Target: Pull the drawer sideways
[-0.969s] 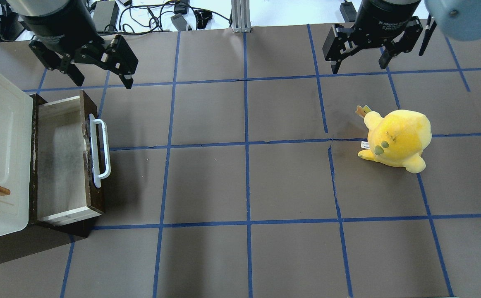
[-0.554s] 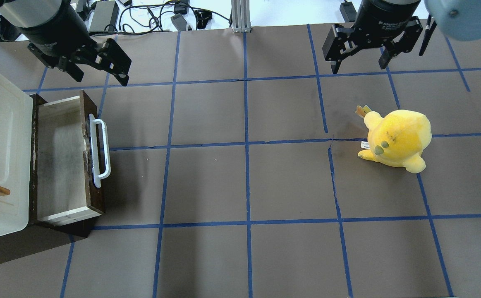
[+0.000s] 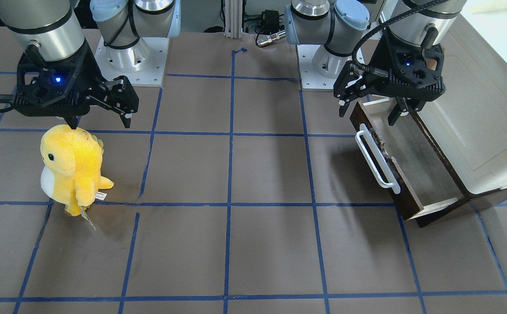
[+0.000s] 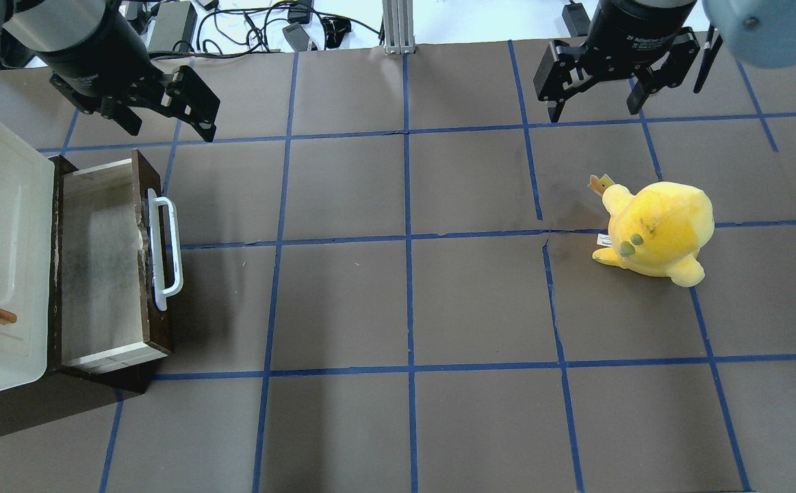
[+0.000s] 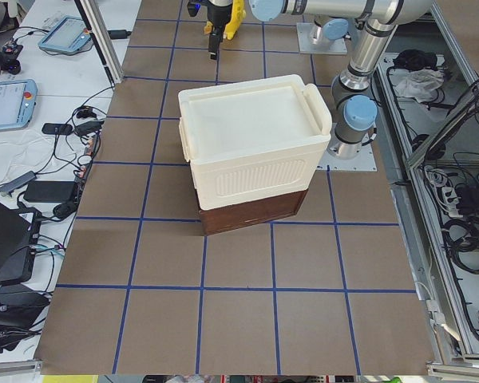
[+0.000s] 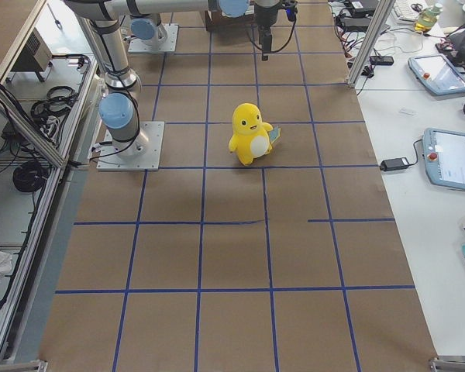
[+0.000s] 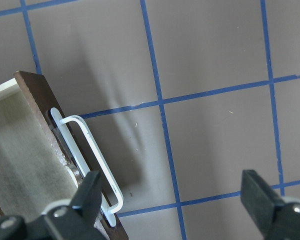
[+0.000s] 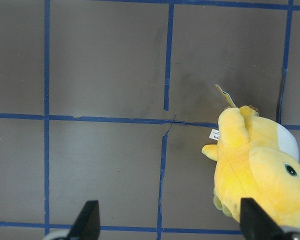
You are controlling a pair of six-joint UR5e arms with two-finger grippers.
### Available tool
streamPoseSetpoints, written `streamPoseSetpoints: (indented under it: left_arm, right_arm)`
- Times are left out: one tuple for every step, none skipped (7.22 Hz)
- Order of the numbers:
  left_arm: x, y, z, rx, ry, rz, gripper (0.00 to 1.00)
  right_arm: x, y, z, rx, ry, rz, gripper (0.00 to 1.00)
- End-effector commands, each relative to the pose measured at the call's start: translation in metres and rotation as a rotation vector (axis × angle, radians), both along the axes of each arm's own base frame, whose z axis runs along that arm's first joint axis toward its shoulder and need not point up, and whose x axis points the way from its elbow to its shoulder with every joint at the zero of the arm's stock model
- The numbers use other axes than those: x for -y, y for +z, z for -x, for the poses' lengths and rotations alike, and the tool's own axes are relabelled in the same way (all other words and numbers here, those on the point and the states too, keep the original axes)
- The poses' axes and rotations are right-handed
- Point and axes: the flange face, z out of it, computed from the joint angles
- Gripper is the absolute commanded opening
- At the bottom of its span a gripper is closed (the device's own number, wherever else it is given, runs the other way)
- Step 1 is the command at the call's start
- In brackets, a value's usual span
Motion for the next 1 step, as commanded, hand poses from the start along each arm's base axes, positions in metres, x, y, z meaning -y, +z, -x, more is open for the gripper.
streamPoseSetpoints:
  left_arm:
    - [0.0008, 0.0001, 0.0000, -0.006, -0.002, 0.003, 1.00]
  right_arm:
    - [0.0000, 0.0000, 0.0000, 0.000, 0.000, 0.000, 1.00]
